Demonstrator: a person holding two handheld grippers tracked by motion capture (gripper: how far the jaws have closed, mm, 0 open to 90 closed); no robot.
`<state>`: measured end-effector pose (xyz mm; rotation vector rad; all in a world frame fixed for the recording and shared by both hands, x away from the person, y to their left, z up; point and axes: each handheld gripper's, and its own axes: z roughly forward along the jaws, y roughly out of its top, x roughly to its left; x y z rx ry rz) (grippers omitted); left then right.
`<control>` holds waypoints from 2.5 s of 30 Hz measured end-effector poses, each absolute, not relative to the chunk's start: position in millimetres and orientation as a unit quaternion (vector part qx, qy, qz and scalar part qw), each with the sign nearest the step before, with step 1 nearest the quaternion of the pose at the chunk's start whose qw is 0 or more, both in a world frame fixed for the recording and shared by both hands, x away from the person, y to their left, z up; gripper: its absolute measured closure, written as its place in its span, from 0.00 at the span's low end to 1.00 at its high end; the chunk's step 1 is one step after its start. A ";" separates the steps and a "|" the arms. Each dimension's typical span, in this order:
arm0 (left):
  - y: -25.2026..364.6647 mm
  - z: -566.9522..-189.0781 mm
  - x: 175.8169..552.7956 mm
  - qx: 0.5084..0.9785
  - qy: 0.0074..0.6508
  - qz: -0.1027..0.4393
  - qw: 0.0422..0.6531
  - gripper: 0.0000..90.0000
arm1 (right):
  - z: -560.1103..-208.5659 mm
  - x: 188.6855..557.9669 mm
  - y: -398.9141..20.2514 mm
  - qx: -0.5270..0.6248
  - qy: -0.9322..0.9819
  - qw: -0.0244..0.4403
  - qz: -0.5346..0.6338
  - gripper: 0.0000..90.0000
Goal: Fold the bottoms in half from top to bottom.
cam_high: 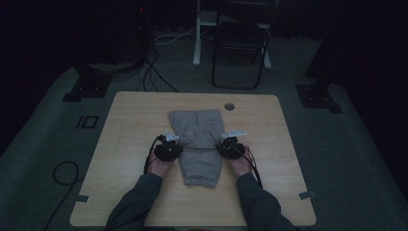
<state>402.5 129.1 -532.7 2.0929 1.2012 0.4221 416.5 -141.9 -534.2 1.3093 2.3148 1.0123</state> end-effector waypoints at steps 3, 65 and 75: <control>138.7 -522.6 400.8 0.798 0.461 0.158 0.356 0.71 | -525.8 413.8 -144.3 0.449 0.807 0.153 0.353 0.68; 139.9 -509.0 376.2 0.798 0.435 0.120 0.399 0.79 | -521.1 378.2 -161.6 0.397 0.807 0.103 0.426 0.84; 123.5 -518.8 424.7 0.808 0.447 0.126 0.363 0.78 | -523.8 377.3 -157.3 0.386 0.815 0.102 0.419 0.86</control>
